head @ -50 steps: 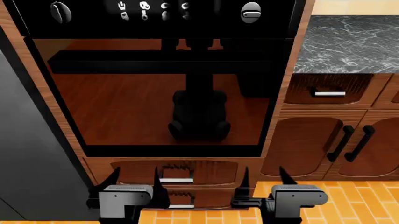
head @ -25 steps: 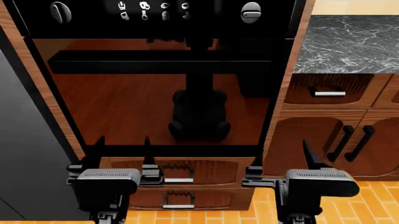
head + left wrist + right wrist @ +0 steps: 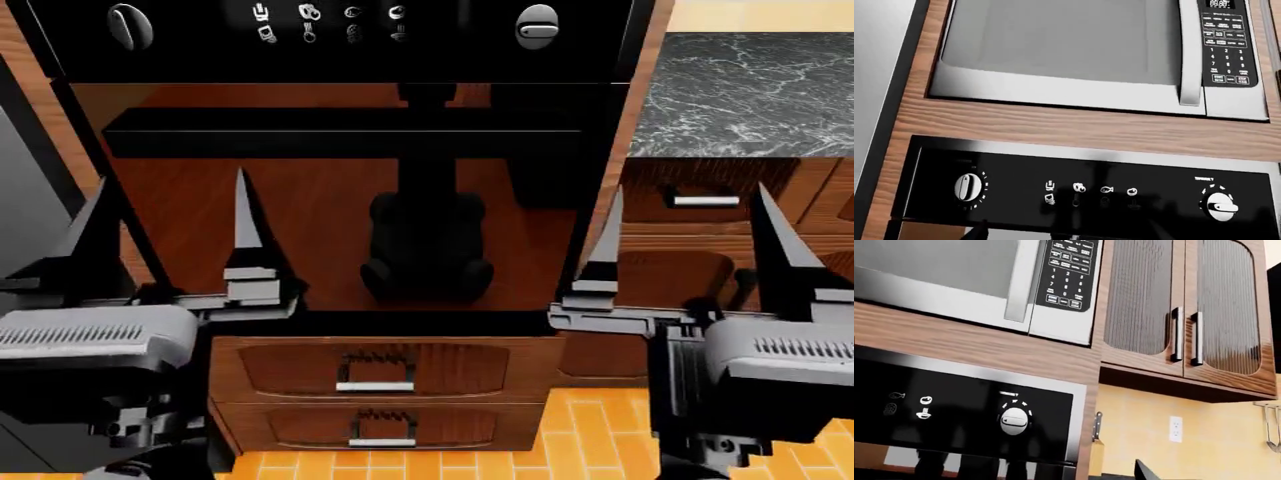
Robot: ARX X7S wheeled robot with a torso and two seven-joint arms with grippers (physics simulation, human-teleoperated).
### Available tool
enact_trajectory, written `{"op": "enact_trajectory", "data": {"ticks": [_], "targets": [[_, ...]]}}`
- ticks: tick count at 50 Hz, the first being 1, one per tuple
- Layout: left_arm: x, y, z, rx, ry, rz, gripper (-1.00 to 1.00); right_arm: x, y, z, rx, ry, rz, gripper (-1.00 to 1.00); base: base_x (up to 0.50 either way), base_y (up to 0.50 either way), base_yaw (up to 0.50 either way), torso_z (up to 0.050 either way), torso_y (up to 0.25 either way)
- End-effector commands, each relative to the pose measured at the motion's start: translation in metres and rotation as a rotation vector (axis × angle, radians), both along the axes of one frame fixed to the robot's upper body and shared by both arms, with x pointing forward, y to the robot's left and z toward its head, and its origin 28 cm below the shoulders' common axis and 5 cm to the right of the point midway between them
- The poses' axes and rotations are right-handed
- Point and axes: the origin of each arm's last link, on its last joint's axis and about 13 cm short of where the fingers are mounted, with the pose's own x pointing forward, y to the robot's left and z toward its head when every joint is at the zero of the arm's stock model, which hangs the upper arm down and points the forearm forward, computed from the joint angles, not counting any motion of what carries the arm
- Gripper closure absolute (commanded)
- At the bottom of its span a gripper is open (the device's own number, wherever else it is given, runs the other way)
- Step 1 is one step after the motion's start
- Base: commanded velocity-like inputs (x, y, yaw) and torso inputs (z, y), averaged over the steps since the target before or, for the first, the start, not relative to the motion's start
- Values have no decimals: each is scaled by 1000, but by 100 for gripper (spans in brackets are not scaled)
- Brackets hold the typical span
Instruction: Preheat the oven by turning the temperature knob.
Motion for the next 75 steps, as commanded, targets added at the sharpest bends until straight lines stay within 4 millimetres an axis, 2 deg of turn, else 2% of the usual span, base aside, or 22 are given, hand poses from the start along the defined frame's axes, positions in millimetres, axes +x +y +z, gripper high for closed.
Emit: {"op": "enact_trajectory", "data": {"ticks": [1, 10, 47, 54, 75], "targets": [[-10, 4, 14, 12, -107, -48, -100, -13, -2, 18, 14, -92, 29, -100, 0, 0, 0, 0, 0], [-17, 1, 16, -4, -143, -136, -100, -20, 1, 22, 3, -130, 47, -100, 0, 0, 0, 46, 0], [-23, 0, 22, -14, -133, -114, -100, -28, 1, 27, -4, -151, 94, -100, 0, 0, 0, 50, 0], [-26, -1, 24, 1, -144, -102, -100, -31, 2, 25, -6, -158, 140, -100, 348, 0, 0, 9, -13], [-32, -2, 27, -5, -149, -114, -100, -31, 3, 27, -14, -156, 97, -100, 448, 0, 0, 2, -2]]}}
